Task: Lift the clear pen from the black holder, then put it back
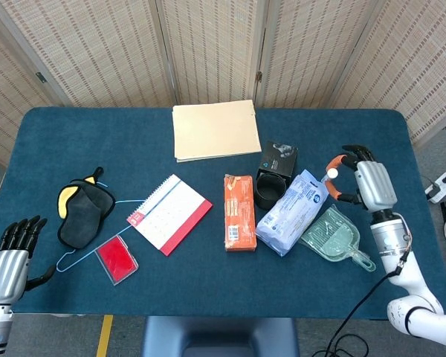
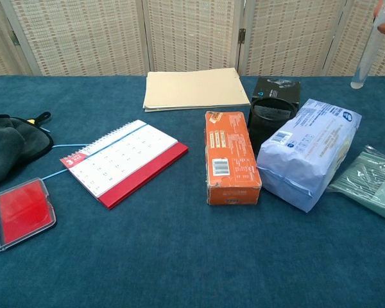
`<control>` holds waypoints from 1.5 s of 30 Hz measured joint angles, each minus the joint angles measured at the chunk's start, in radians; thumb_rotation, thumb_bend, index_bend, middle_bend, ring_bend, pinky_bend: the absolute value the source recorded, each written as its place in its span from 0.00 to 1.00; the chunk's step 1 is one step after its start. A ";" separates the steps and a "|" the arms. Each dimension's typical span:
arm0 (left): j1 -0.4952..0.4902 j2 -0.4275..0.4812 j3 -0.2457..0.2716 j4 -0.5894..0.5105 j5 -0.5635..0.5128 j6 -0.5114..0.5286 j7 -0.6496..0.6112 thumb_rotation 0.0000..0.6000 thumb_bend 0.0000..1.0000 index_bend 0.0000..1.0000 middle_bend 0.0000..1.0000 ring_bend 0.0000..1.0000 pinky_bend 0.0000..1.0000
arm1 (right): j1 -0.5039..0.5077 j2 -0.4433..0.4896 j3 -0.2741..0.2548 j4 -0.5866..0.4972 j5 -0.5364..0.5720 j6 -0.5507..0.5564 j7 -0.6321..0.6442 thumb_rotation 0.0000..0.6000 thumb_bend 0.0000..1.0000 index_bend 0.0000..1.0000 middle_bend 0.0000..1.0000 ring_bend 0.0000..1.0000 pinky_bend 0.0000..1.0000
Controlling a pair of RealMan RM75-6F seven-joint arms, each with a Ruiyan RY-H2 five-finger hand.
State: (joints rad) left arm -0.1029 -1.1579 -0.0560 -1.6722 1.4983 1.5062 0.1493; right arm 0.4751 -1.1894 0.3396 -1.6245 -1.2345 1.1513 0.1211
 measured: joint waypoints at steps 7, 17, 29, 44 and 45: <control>-0.001 -0.001 0.000 0.002 0.001 -0.001 -0.002 1.00 0.26 0.11 0.11 0.08 0.11 | 0.002 0.013 0.017 -0.038 0.039 -0.052 0.108 1.00 0.46 0.64 0.41 0.16 0.12; 0.001 -0.001 0.002 0.003 0.002 0.000 -0.003 1.00 0.26 0.11 0.11 0.08 0.11 | 0.009 0.058 0.049 -0.097 0.055 -0.199 0.619 1.00 0.46 0.64 0.41 0.16 0.12; 0.003 -0.001 0.002 0.008 -0.002 0.002 -0.009 1.00 0.26 0.11 0.11 0.08 0.11 | 0.132 -0.053 0.060 -0.018 0.163 -0.245 0.370 1.00 0.46 0.64 0.41 0.16 0.12; 0.008 -0.007 0.004 0.026 -0.011 -0.001 -0.027 1.00 0.26 0.11 0.11 0.08 0.11 | 0.217 -0.166 0.050 0.098 0.272 -0.282 0.223 1.00 0.46 0.64 0.41 0.16 0.12; 0.008 -0.008 0.004 0.027 -0.010 -0.001 -0.026 1.00 0.26 0.11 0.11 0.08 0.11 | 0.220 -0.173 0.048 0.104 0.274 -0.282 0.217 1.00 0.46 0.64 0.41 0.16 0.12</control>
State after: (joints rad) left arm -0.0950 -1.1660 -0.0517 -1.6453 1.4888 1.5050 0.1229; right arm 0.6955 -1.3626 0.3878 -1.5203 -0.9605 0.8691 0.3379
